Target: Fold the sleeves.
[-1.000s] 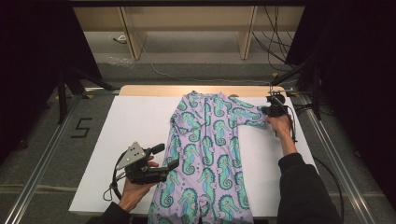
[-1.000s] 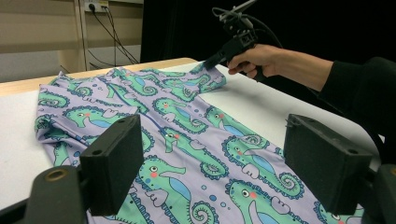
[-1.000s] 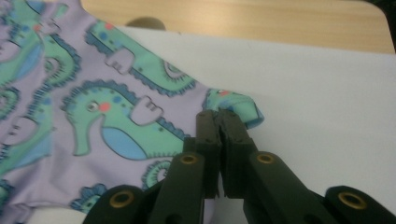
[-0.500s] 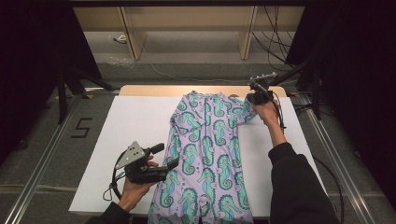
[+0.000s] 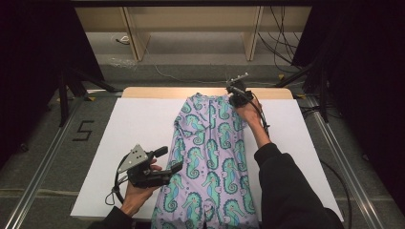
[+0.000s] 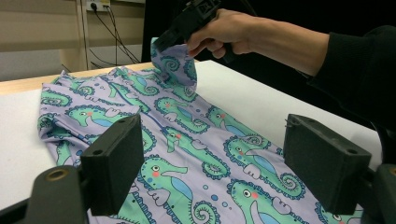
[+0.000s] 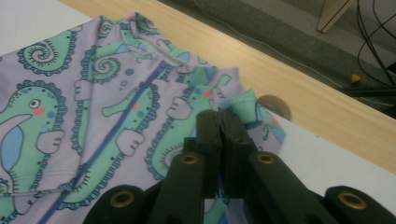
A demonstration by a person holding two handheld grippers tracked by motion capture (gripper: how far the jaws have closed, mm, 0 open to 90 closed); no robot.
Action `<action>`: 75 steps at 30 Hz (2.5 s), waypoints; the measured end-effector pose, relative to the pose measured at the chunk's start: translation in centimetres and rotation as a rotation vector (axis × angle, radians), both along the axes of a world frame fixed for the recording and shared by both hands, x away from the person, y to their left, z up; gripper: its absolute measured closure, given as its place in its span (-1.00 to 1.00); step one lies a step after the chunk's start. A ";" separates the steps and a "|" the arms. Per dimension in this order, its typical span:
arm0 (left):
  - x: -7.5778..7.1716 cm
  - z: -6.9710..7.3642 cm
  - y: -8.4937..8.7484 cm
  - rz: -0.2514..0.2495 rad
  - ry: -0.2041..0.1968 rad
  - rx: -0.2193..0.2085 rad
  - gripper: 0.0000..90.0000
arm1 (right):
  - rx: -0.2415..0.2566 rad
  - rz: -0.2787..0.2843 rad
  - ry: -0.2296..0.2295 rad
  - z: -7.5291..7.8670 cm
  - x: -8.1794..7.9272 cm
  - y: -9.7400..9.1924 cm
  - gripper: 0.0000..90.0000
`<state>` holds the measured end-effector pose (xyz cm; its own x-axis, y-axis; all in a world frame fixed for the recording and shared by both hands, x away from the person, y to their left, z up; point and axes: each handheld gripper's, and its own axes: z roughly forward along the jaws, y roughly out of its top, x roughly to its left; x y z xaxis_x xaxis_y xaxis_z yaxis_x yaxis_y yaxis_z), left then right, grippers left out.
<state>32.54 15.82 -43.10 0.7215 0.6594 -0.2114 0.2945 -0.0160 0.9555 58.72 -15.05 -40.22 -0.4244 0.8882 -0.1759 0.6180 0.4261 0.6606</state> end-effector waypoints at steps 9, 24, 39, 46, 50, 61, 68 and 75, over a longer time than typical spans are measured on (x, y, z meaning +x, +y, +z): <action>-0.1 0.1 0.0 -0.003 -0.005 -0.003 -0.55 | -0.043 0.024 0.024 -1.4 0.0 3.5 0.95; -0.1 0.1 0.1 -0.002 -0.006 0.001 -0.56 | -0.030 0.091 0.066 -3.1 -1.5 5.2 0.71; 0.2 0.1 0.4 0.018 0.006 -0.018 -0.56 | 0.062 0.034 0.028 -0.3 -1.5 0.6 -0.01; 0.7 0.2 0.7 0.046 0.020 -0.021 -0.56 | 0.194 0.009 0.046 -0.7 -1.6 -2.7 -0.18; 1.0 0.1 0.6 0.057 0.026 -0.018 -0.56 | 0.232 0.015 0.017 -0.8 -2.3 -4.0 -0.22; 2.4 0.6 0.6 0.074 0.036 -0.008 -0.57 | 0.372 0.026 -0.038 -1.1 -5.0 -6.9 -0.32; 3.6 0.7 0.6 0.092 0.029 0.008 -0.57 | 0.399 0.044 -0.064 -1.0 -6.1 -7.4 -0.34; 4.8 0.6 0.5 0.098 0.037 0.032 -0.56 | 0.434 0.071 -0.071 -1.0 -7.2 -7.5 -0.36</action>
